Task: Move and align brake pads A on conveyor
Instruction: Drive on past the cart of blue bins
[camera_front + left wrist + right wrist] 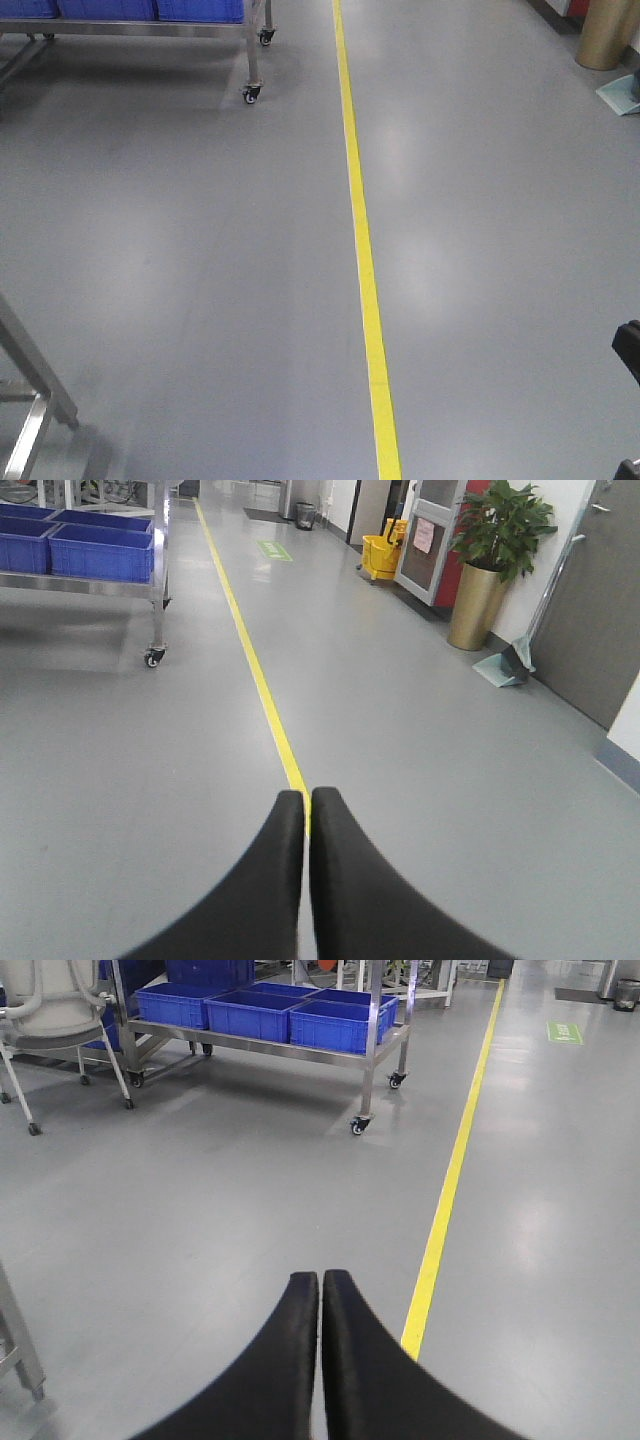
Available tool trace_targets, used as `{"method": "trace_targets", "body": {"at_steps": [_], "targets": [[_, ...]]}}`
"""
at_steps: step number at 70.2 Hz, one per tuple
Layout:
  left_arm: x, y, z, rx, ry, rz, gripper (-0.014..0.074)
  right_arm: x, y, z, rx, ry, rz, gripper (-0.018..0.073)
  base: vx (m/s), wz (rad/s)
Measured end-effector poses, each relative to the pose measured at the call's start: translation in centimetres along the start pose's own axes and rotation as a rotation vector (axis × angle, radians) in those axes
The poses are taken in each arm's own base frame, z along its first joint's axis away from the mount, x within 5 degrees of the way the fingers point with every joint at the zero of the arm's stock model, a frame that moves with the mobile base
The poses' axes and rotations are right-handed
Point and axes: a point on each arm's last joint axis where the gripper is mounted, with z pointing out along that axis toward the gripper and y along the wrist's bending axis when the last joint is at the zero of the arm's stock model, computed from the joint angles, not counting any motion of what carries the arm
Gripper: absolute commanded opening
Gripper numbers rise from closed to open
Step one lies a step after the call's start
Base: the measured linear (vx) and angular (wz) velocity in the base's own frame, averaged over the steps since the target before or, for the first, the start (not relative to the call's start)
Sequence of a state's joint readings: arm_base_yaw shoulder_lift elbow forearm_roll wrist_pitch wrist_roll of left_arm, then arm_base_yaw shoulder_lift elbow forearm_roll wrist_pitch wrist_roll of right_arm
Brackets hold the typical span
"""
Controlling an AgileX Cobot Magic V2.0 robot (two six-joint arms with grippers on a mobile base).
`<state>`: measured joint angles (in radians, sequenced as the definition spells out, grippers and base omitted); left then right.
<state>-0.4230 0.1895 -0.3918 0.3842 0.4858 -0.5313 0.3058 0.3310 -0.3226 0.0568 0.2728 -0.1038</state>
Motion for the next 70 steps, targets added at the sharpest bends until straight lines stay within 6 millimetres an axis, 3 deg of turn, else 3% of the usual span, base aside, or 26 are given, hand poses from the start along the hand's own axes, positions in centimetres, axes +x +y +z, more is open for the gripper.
{"method": "trace_targets", "body": {"at_steps": [70], "targets": [[0.00,0.00,0.00,0.000,0.000,0.000,-0.0006,0.00,0.00,0.00,0.000,0.000,0.000,-0.0006,0.43,0.04]]}}
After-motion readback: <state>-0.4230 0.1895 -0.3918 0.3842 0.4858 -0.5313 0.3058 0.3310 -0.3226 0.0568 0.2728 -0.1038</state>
